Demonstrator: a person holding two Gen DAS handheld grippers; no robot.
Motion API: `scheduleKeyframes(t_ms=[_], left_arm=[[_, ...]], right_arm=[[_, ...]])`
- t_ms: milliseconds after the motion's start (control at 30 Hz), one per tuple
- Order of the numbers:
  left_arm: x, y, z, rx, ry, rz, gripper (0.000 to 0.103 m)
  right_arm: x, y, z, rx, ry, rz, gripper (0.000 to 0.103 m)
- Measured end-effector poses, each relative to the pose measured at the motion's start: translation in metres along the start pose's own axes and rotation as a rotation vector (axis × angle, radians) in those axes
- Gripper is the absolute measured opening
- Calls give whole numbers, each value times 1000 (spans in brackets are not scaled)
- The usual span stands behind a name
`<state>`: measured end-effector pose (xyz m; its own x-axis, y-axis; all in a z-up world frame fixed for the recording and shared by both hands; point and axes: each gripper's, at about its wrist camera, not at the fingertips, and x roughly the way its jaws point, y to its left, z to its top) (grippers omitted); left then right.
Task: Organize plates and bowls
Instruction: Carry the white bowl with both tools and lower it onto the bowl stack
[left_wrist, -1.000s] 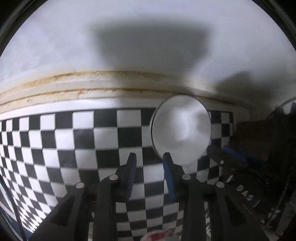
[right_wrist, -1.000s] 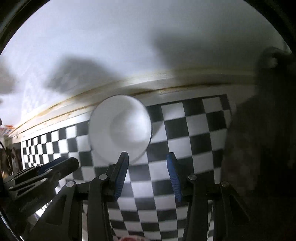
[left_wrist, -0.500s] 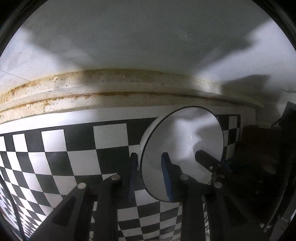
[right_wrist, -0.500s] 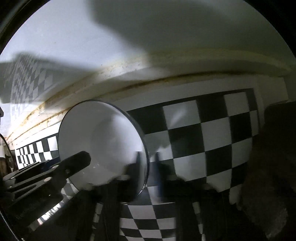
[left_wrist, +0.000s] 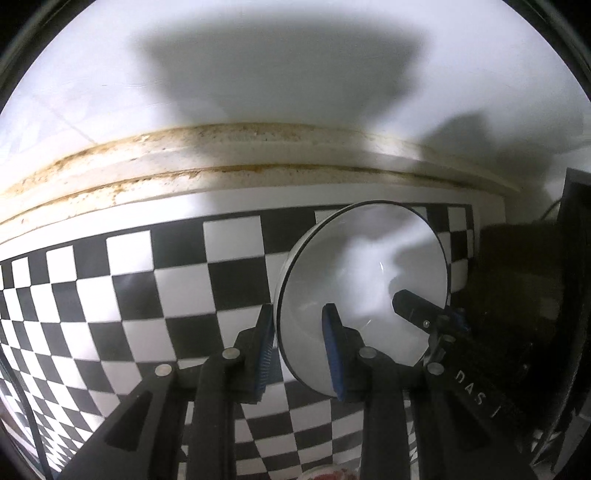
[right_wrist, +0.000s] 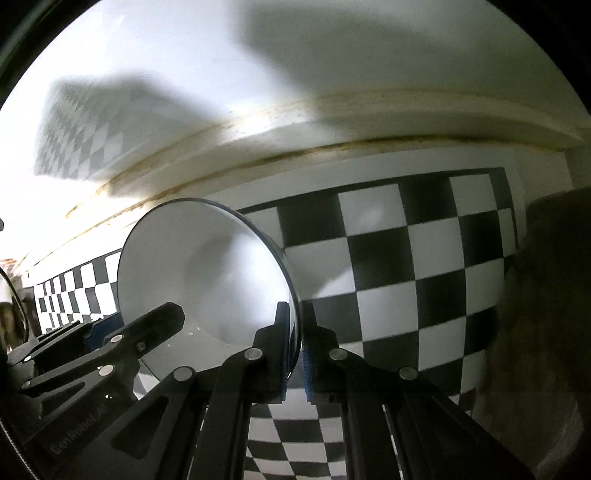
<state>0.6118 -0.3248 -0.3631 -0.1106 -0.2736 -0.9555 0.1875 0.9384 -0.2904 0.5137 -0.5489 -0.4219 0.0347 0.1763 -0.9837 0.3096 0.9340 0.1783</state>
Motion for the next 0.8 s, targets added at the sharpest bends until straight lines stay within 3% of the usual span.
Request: scheduleKeyframes(t_ms=[333, 800], left_arm=[[-48, -11, -56, 51, -67, 0, 24], [-84, -33, -161, 164, -98, 1, 24]], right_arm=[[-44, 23, -53, -42, -50, 14, 7], [-105, 10, -175, -30, -109, 46, 7]])
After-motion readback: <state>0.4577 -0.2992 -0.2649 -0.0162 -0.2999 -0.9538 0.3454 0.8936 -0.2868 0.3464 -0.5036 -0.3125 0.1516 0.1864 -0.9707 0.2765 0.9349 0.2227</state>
